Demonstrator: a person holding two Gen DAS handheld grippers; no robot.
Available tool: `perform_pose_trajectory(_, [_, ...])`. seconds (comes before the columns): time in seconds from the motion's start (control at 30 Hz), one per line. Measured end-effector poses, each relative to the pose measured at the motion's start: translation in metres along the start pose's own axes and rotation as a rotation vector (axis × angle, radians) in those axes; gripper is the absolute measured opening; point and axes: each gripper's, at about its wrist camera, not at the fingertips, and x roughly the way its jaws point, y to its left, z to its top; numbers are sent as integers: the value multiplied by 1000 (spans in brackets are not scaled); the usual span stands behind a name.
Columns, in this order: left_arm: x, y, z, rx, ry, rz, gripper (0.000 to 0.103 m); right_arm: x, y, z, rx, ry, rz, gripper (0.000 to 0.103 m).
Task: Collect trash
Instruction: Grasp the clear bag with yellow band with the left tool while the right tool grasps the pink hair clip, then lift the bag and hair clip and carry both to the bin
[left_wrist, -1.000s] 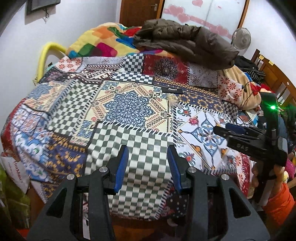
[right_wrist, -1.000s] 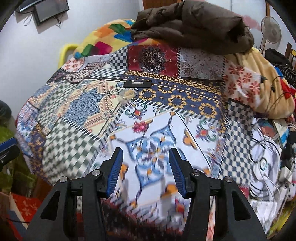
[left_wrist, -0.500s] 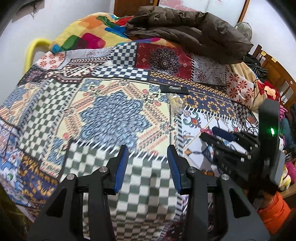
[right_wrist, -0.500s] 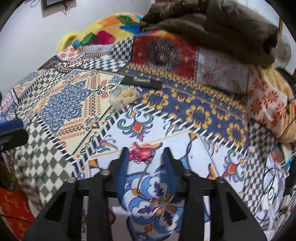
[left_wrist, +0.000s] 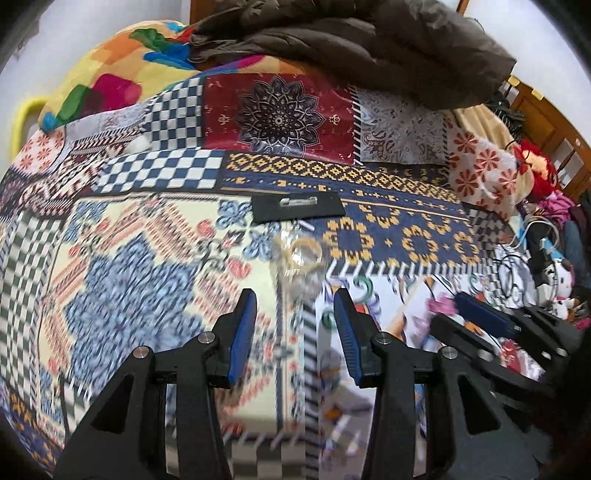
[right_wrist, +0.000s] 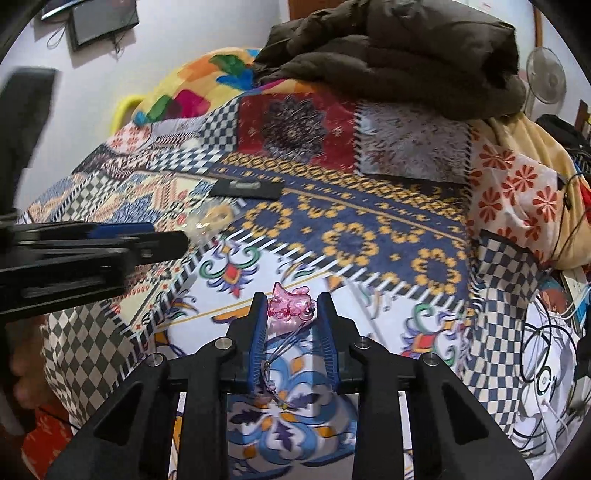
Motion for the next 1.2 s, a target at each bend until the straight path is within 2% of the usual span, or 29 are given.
perform_pose_trajectory(0.1, [15, -7, 7, 38, 11, -17, 42, -5, -7, 1, 10, -12, -7, 25])
perform_pose_trajectory(0.23, [25, -16, 13, 87, -3, 36, 41, -9, -14, 1, 20, -21, -8, 25])
perform_pose_trajectory(0.27, [25, -16, 13, 85, -4, 38, 38, -10, -16, 0, 24, -20, -8, 25])
perform_pose_trajectory(0.3, [26, -16, 14, 82, -10, 41, 26, -10, -17, 0, 26, -18, -8, 25])
perform_pose_trajectory(0.33, [26, -17, 14, 84, -9, 42, 21, -10, -18, 0, 29, -17, -9, 25])
perform_pose_trajectory(0.37, [25, -16, 14, 81, -11, 41, 19, -12, -19, -1, 32, -17, -11, 25])
perform_pose_trajectory(0.4, [23, -16, 13, 79, -14, 35, 13, -14, -20, -1, 34, -17, -11, 25])
perform_pose_trajectory(0.47, [14, -16, 11, 74, -22, 32, 13, -19, -21, -1, 38, -19, -8, 25])
perform_pose_trajectory(0.67, [-28, -16, 5, 56, -57, 16, 12, -38, -15, 5, 36, -31, -6, 25])
perform_pose_trajectory(0.8, [-67, -20, 2, 74, -91, 38, 12, -58, -9, 8, 36, -45, -5, 25])
perform_pose_trajectory(0.93, [-107, -24, -6, 79, -126, 30, 12, -88, -1, 11, 26, -83, -19, 25])
perform_pose_trajectory(1.2, [-202, -38, -38, 121, -225, 76, 12, -154, 24, 5, 3, -141, -30, 25])
